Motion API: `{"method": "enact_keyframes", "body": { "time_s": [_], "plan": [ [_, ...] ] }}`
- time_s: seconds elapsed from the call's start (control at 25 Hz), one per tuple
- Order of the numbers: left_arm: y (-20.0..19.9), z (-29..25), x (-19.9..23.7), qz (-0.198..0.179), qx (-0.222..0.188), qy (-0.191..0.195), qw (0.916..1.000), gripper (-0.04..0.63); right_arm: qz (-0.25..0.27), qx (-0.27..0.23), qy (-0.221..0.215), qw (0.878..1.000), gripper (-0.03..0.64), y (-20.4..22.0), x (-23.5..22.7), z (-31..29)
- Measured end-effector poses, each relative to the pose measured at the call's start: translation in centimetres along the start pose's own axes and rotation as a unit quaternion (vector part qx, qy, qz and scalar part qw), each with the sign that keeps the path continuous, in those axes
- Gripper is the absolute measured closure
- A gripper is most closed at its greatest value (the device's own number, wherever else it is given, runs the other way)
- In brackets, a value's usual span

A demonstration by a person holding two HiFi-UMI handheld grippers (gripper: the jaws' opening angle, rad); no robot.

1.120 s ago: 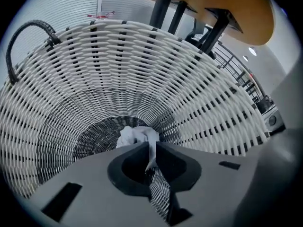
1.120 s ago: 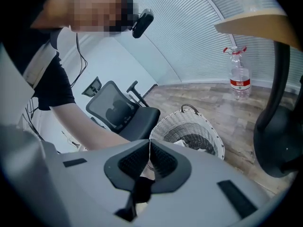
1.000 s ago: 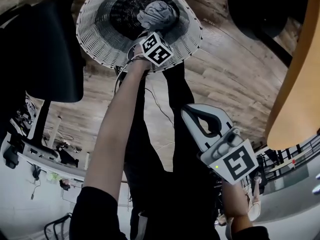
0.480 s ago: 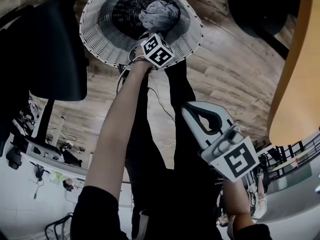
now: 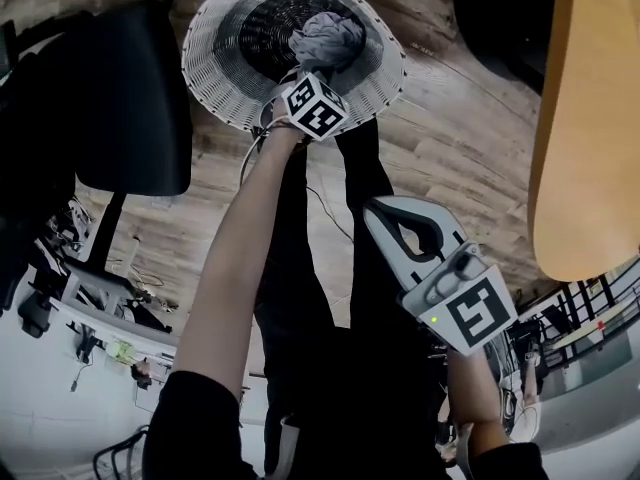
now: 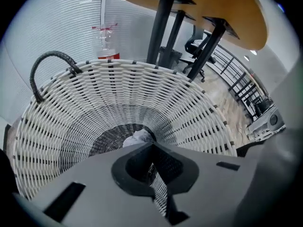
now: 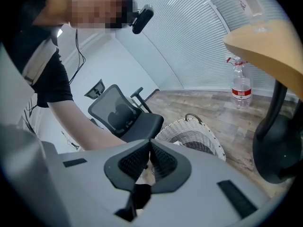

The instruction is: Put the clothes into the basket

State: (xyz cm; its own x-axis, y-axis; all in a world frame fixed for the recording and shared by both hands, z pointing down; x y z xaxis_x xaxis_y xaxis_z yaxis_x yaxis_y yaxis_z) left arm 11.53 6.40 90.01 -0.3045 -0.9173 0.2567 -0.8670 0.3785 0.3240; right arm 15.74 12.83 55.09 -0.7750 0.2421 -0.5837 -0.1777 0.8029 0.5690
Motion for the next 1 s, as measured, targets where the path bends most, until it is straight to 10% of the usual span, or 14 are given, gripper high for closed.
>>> {"method": "enact_keyframes", "body": {
  "time_s": [1.0],
  "plan": [
    [-2.9, 20.0, -3.6, 0.03, -0.02, 0.003, 0.9993, 0.583, 0.109, -0.032, 0.038, 0.993, 0.6, -10.2, 7.4, 9.6]
  ]
}}
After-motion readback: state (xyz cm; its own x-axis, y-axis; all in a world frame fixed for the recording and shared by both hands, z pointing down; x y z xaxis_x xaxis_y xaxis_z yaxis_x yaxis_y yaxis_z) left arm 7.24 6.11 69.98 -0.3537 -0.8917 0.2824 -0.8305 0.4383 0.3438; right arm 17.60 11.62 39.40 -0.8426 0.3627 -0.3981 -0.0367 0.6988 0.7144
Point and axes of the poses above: the fingertips, and each gripper's own axes: z backward along the fingers, x to its left, y out of its underside, the point moved 3 cm from there along z, backward along the fingers, and after that the axes turned 5 degrees about y, right-handed, at the moved point
